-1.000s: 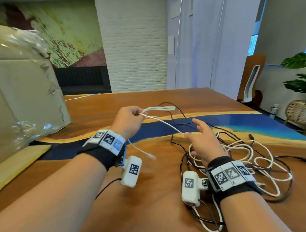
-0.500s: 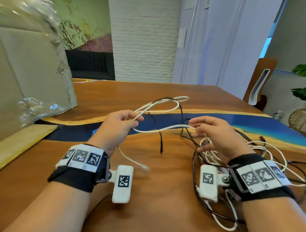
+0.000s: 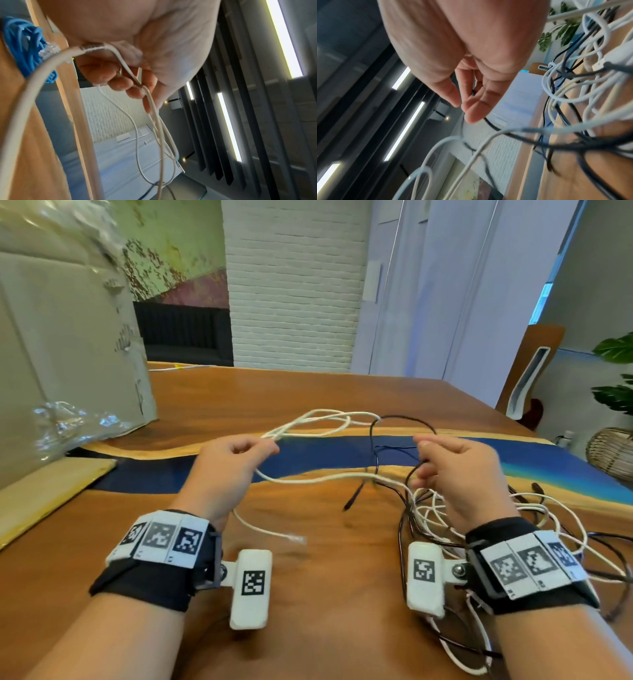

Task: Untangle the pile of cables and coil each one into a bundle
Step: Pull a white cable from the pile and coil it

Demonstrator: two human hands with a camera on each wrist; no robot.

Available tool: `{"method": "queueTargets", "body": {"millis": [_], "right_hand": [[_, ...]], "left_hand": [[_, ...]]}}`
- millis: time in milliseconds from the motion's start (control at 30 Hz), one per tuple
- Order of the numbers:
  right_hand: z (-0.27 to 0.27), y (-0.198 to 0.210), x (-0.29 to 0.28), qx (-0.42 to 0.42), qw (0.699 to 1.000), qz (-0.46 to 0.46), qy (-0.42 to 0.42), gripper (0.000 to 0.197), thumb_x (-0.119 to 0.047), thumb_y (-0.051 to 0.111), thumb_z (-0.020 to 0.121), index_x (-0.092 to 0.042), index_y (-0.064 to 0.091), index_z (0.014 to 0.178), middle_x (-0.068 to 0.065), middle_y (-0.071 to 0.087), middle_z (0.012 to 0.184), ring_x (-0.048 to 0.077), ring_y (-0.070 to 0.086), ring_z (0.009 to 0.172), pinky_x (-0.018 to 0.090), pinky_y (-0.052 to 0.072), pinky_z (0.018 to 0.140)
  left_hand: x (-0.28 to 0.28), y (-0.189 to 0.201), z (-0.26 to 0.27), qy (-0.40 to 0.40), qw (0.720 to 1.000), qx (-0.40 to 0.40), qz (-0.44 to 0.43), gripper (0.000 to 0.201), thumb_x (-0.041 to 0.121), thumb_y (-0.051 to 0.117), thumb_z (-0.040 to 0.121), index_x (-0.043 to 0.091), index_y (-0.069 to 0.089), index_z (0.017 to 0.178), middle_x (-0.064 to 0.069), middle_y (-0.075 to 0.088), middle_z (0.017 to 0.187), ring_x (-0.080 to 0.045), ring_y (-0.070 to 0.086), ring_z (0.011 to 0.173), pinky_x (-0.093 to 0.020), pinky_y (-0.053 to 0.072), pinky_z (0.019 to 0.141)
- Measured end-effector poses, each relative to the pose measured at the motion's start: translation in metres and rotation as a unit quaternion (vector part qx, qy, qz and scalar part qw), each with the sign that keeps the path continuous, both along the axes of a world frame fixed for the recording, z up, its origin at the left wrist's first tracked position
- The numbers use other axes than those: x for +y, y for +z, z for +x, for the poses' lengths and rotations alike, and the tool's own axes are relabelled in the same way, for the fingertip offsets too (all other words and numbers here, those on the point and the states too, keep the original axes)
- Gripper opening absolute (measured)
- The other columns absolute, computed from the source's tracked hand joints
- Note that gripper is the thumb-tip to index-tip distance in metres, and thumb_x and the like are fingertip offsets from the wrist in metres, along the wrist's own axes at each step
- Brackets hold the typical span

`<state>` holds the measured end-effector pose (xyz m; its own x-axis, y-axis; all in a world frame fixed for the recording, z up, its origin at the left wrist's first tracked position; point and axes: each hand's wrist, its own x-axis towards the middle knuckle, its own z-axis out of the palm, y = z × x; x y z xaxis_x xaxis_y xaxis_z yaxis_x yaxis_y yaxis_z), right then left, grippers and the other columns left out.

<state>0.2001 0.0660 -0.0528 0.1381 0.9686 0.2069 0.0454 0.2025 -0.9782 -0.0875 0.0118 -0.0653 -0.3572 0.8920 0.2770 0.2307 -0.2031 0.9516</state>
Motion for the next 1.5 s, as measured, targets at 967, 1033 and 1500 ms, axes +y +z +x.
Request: {"method": "queueTargets", "body": {"millis": [967,1033,1500], "right_hand": [[0.007,0.023,-0.01,0.109,0.992,0.029,0.05,0.019,-0.015,0.059,0.102,-0.014,0.066,0.119,0.005,0.062,0.093,0.014,0.059,0.066,0.032,0.053,0.061],[-0.011,0.018,-0.019,0.101,0.984,-0.007,0.15,0.034,-0.026,0.064,0.095,-0.015,0.062,0.128,0.008,0.069,0.101,0.022,0.07,0.079,0.036,0.058,0.068],[-0.044,-0.003,-0.023,0.169,0.966,-0.04,0.193,0.032,0.004,0.035,0.102,-0.012,0.06,0.089,0.013,0.067,0.092,0.027,0.063,0.09,0.043,0.056,0.075]], "left_hand": [[-0.009,0.0,0.039,-0.125,0.991,-0.04,0.018,0.034,-0.002,0.053,0.101,0.019,0.077,0.114,0.0,0.077,0.106,-0.014,0.054,0.073,-0.026,0.05,0.065],[-0.011,-0.001,0.044,-0.144,0.989,-0.021,0.025,0.031,-0.004,0.06,0.097,0.017,0.079,0.11,-0.003,0.078,0.102,-0.013,0.057,0.074,-0.025,0.052,0.069],[-0.012,0.007,0.034,-0.091,0.989,-0.118,0.022,0.029,-0.007,0.038,0.1,0.012,0.054,0.084,-0.01,0.077,0.094,-0.019,0.061,0.06,-0.028,0.047,0.054]]}}
